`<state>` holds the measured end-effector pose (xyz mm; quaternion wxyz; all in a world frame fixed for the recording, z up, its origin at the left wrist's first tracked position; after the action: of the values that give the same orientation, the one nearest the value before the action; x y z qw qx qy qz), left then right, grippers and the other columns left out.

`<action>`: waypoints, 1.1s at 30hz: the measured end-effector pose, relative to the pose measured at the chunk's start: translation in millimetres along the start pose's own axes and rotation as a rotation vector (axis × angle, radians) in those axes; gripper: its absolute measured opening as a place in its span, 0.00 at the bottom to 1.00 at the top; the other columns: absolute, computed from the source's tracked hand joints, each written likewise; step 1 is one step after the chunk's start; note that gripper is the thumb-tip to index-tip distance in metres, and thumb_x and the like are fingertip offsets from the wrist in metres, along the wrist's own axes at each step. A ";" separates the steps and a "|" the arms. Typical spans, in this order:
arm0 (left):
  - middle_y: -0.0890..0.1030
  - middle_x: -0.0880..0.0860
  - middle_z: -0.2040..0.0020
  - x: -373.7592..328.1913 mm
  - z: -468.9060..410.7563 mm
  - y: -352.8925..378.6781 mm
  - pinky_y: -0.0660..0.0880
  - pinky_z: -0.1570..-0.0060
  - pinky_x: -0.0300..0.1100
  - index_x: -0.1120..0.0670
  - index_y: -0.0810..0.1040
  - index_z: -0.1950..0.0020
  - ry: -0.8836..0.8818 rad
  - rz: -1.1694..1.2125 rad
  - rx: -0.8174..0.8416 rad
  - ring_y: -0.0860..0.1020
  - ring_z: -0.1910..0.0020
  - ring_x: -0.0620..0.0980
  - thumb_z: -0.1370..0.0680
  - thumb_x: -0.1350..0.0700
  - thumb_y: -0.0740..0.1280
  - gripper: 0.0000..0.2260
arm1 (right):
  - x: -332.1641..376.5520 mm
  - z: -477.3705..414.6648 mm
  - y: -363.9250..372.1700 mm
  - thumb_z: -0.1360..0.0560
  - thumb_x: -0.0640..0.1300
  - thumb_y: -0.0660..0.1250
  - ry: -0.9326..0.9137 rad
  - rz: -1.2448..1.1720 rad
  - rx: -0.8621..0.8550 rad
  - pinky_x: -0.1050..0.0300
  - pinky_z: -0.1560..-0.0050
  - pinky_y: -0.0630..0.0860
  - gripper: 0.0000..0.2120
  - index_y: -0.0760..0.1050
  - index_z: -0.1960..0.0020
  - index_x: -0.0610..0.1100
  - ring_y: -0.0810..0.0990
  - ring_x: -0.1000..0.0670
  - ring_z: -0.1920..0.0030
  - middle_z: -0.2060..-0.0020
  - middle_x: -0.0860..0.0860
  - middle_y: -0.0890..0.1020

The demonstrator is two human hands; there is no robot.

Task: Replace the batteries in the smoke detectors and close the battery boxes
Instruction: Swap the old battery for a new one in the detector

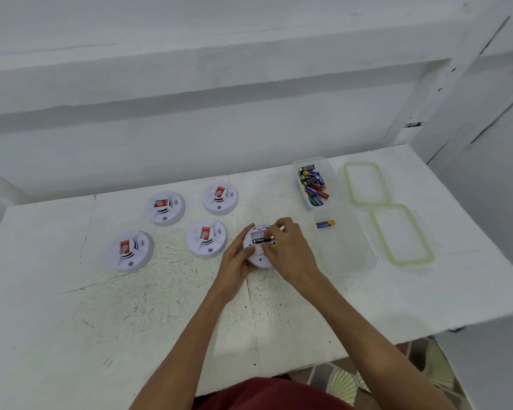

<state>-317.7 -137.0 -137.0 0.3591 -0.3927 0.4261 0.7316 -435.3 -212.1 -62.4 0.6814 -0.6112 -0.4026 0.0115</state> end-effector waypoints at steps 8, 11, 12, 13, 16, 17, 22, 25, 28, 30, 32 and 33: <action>0.76 0.54 0.25 -2.9 0.9 1.3 0.77 0.36 0.64 0.54 0.66 0.20 0.035 -0.051 0.044 0.76 0.28 0.59 0.16 0.70 0.57 0.25 | 7.4 -3.7 1.8 0.26 0.55 0.68 0.081 0.065 -0.054 0.55 0.59 0.75 0.18 0.77 0.44 0.43 0.70 0.45 0.47 0.47 0.45 0.72; 0.77 0.53 0.26 -3.7 1.0 1.8 0.79 0.38 0.63 0.53 0.67 0.20 0.037 -0.044 0.042 0.77 0.29 0.57 0.17 0.72 0.56 0.26 | 10.9 -7.6 1.7 0.26 0.56 0.67 0.134 0.074 -0.021 0.55 0.61 0.72 0.19 0.76 0.44 0.43 0.70 0.45 0.46 0.47 0.45 0.72; 0.77 0.53 0.26 -3.7 1.2 1.9 0.80 0.38 0.61 0.53 0.67 0.20 0.035 -0.043 0.039 0.78 0.30 0.57 0.17 0.72 0.55 0.27 | 12.6 -9.1 1.5 0.27 0.56 0.66 0.147 0.081 0.001 0.56 0.61 0.70 0.19 0.76 0.43 0.43 0.69 0.46 0.46 0.47 0.45 0.72; 0.77 0.53 0.26 -3.4 1.4 1.8 0.81 0.40 0.59 0.53 0.67 0.20 0.036 -0.043 0.037 0.78 0.30 0.56 0.16 0.72 0.55 0.26 | 14.3 -10.3 1.4 0.27 0.56 0.66 0.156 0.091 0.017 0.55 0.62 0.69 0.20 0.76 0.42 0.43 0.69 0.46 0.46 0.47 0.45 0.72; 0.78 0.50 0.27 -3.6 3.0 2.7 0.82 0.43 0.53 0.52 0.67 0.21 0.048 -0.054 0.038 0.78 0.29 0.55 0.15 0.71 0.55 0.25 | 20.6 -11.5 2.2 0.27 0.56 0.64 0.192 0.137 0.059 0.54 0.60 0.68 0.21 0.74 0.40 0.45 0.69 0.44 0.43 0.48 0.46 0.75; 0.78 0.50 0.27 -3.5 3.5 2.9 0.83 0.43 0.51 0.51 0.67 0.21 0.051 -0.056 0.036 0.77 0.29 0.55 0.15 0.70 0.55 0.25 | 22.8 -11.7 2.8 0.27 0.55 0.63 0.204 0.148 0.075 0.54 0.60 0.67 0.21 0.74 0.39 0.45 0.69 0.43 0.42 0.49 0.45 0.76; 0.75 0.55 0.24 -1.8 3.0 -0.5 0.82 0.43 0.50 0.49 0.67 0.21 0.049 -0.060 0.005 0.76 0.28 0.59 0.14 0.68 0.56 0.24 | 35.7 -13.9 1.5 0.24 0.53 0.61 0.228 0.180 0.144 0.54 0.59 0.65 0.18 0.71 0.38 0.45 0.68 0.42 0.42 0.51 0.45 0.78; 0.74 0.56 0.24 -2.5 4.2 -0.5 0.81 0.41 0.52 0.49 0.67 0.21 0.054 -0.068 0.008 0.76 0.28 0.60 0.14 0.67 0.56 0.24 | 39.2 -15.4 3.6 0.23 0.52 0.60 0.214 0.186 0.166 0.54 0.58 0.66 0.17 0.72 0.39 0.44 0.69 0.42 0.43 0.52 0.44 0.78; 0.75 0.53 0.24 -3.1 4.4 -0.4 0.81 0.41 0.53 0.52 0.65 0.19 0.046 -0.040 0.008 0.75 0.27 0.58 0.15 0.69 0.56 0.25 | 31.9 -14.2 3.3 0.23 0.52 0.61 0.197 0.160 0.127 0.54 0.53 0.67 0.17 0.73 0.40 0.41 0.72 0.43 0.43 0.48 0.43 0.76; 0.75 0.53 0.24 -3.6 4.2 0.3 0.81 0.41 0.55 0.53 0.65 0.19 0.046 -0.032 0.009 0.76 0.28 0.58 0.16 0.70 0.57 0.26 | 23.7 -9.7 -0.4 0.21 0.53 0.62 0.238 0.118 0.070 0.53 0.50 0.71 0.19 0.73 0.40 0.39 0.72 0.45 0.43 0.45 0.43 0.76; 0.75 0.54 0.25 -3.3 5.3 1.1 0.81 0.40 0.56 0.53 0.65 0.19 0.049 -0.033 0.011 0.76 0.28 0.58 0.16 0.70 0.57 0.26 | 18.6 -3.6 -2.2 0.21 0.56 0.62 0.279 0.106 0.025 0.55 0.47 0.71 0.22 0.73 0.38 0.38 0.72 0.46 0.43 0.44 0.43 0.75; 0.75 0.54 0.25 -3.3 5.7 1.3 0.81 0.40 0.55 0.53 0.65 0.19 0.052 -0.037 0.010 0.76 0.28 0.58 0.16 0.70 0.57 0.26 | 17.4 -1.6 -1.5 0.21 0.56 0.62 0.298 0.101 0.009 0.56 0.46 0.71 0.23 0.72 0.37 0.38 0.72 0.47 0.43 0.43 0.43 0.75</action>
<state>-319.0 -133.0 -131.7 0.3633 -0.4174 0.4318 0.7123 -423.3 -204.9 -51.7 0.7347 -0.6226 -0.2660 -0.0434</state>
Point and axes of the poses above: each hand's wrist, its own z-axis away from the middle knuckle, its own y-axis out of the palm, x = y × z, the point moved 5 cm from there along -z, towards the middle knuckle
